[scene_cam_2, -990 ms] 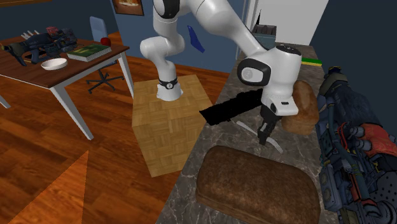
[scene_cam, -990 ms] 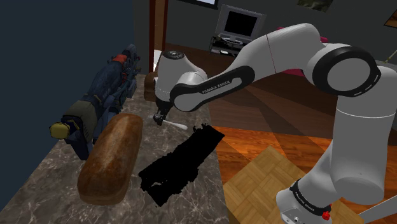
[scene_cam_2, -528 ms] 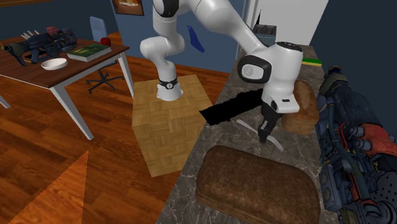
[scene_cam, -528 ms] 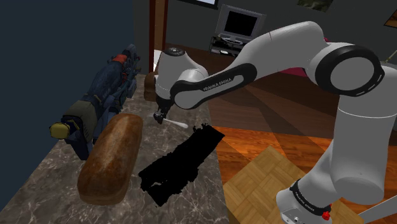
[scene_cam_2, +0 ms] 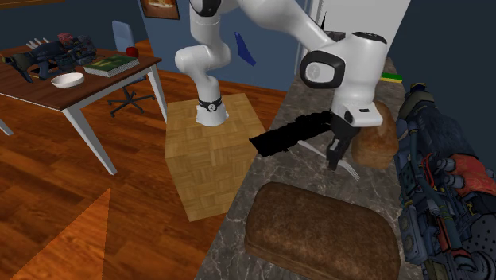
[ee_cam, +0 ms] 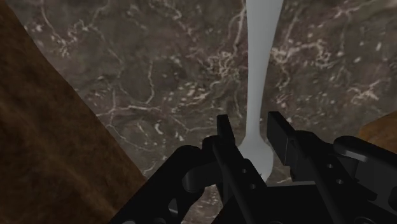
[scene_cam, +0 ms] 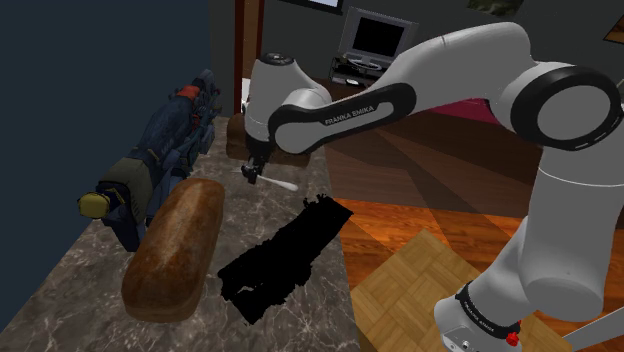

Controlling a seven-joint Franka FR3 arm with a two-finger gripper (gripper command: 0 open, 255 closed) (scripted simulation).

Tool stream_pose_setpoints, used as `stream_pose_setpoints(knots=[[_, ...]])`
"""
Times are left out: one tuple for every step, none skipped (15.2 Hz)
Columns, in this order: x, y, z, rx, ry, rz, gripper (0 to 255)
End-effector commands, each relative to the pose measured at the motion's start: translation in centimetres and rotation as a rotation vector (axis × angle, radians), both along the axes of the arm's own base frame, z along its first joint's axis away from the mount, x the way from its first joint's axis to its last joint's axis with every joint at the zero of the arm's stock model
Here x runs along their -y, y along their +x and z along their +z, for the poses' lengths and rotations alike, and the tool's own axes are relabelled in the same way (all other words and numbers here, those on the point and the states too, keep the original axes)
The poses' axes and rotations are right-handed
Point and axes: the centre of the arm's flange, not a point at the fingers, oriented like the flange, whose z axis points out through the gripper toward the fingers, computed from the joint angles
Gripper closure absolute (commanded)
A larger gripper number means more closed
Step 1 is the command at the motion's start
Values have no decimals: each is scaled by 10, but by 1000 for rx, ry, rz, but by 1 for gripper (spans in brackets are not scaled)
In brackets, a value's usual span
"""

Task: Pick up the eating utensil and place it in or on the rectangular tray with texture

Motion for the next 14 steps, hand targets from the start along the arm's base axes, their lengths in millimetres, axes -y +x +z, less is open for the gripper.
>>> stream_pose_setpoints(knots=[[0, 0, 10, 0, 0, 0, 255], [0, 0, 15, 0, 0, 0, 255], [0, 0, 20, 0, 0, 0, 255], [0, 0, 26, 0, 0, 0, 255], [0, 0, 31, 0, 0, 0, 255], [0, 0, 36, 0, 0, 0, 255], [0, 0, 42, 0, 0, 0, 255], [0, 0, 47, 0, 0, 0, 255], [0, 0, 52, 0, 0, 0, 255], [0, 0, 57, 0, 0, 0, 255], [0, 0, 63, 0, 0, 0, 255], [0, 0, 68, 0, 0, 0, 255], [0, 0, 68, 0, 0, 0, 255], [-2, -13, 67, 0, 0, 0, 255]])
